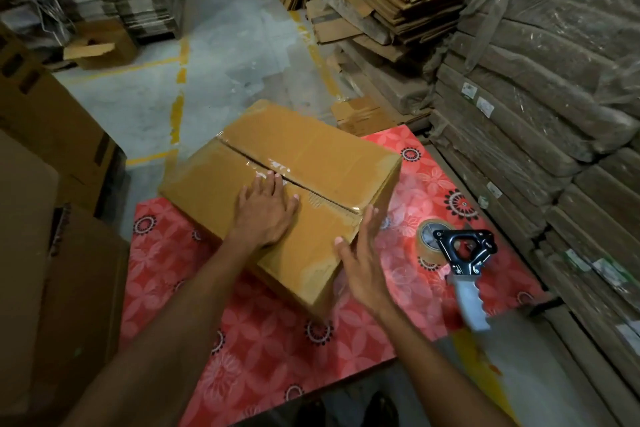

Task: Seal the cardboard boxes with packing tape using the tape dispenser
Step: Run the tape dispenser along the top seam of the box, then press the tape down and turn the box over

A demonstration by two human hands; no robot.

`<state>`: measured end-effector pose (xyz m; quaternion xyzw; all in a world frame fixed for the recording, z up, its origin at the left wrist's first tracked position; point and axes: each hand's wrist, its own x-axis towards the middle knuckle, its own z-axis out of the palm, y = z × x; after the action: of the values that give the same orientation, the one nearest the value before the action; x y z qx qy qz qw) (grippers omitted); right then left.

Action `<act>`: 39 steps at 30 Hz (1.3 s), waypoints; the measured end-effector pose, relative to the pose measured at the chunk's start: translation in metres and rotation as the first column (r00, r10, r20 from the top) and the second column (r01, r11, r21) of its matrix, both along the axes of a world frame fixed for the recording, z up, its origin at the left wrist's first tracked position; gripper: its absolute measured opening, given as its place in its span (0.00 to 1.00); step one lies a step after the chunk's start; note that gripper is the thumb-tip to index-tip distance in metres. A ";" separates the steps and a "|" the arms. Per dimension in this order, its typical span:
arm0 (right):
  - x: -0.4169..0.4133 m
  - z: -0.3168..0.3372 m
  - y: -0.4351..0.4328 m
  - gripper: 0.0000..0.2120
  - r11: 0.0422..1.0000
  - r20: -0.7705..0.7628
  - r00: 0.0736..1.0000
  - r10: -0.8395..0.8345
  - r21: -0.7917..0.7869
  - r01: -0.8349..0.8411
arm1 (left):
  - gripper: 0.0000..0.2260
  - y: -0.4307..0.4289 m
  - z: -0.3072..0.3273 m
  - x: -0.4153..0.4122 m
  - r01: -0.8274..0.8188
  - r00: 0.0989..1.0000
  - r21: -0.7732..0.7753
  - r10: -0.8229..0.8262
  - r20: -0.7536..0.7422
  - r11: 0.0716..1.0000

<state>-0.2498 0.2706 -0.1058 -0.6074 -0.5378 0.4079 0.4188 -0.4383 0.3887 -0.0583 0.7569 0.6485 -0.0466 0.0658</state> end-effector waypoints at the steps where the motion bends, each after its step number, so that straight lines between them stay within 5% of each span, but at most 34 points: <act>1: 0.014 0.001 0.006 0.39 0.998 -0.038 0.997 0.059 -0.015 -0.060 | 0.34 -0.013 0.002 0.002 -0.047 0.999 0.004 0.047 -0.020 0.999; 5: 0.069 0.022 0.039 0.38 0.953 -0.215 0.939 0.269 -0.080 -0.292 | 0.37 -0.072 0.012 0.025 -0.230 0.971 0.027 0.231 -0.061 0.973; 10: 0.099 0.045 0.070 0.33 0.906 -0.260 0.887 0.381 -0.088 -0.415 | 0.36 -0.115 0.010 0.053 -0.193 0.979 0.141 0.201 -0.042 0.971; 14: 0.096 0.038 0.071 0.28 0.941 -0.255 0.916 0.311 -0.052 -0.334 | 0.31 -0.096 -0.001 0.065 0.115 0.990 0.148 -0.126 0.067 0.982; 17: 0.099 0.026 0.060 0.12 0.993 -0.268 0.959 0.095 -0.044 -0.111 | 0.32 -0.065 -0.001 0.078 0.317 0.942 0.026 -0.318 0.104 0.948; 19: 0.114 0.006 0.042 0.10 0.981 -0.099 0.981 -0.165 -0.119 0.153 | 0.34 -0.050 -0.004 0.084 0.324 0.941 0.009 -0.324 0.103 0.946; 22: 0.155 -0.034 -0.002 0.17 0.858 0.350 0.828 -0.438 -0.112 0.501 | 0.36 -0.042 -0.012 0.092 0.290 0.949 0.043 -0.294 0.115 0.956; 26: 0.196 -0.080 -0.047 0.33 0.779 0.695 0.640 -0.327 -0.185 0.599 | 0.36 -0.041 -0.017 0.099 0.263 0.953 0.057 -0.268 0.141 0.963; 36: 0.191 -0.093 -0.007 0.26 0.618 0.490 0.786 -0.376 -0.500 0.607 | 0.36 -0.049 -0.011 0.116 0.204 0.966 0.052 -0.210 0.150 0.978; 39: 0.206 -0.066 0.005 0.14 0.673 0.268 0.822 -0.503 -0.475 0.567 | 0.36 -0.052 -0.012 0.124 0.167 0.971 0.047 -0.173 0.167 0.985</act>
<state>-0.0439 0.2754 -0.1714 -0.8521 -0.2234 0.3646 0.3018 -0.3142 0.3364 -0.0705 0.8119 0.5739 0.0232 0.1045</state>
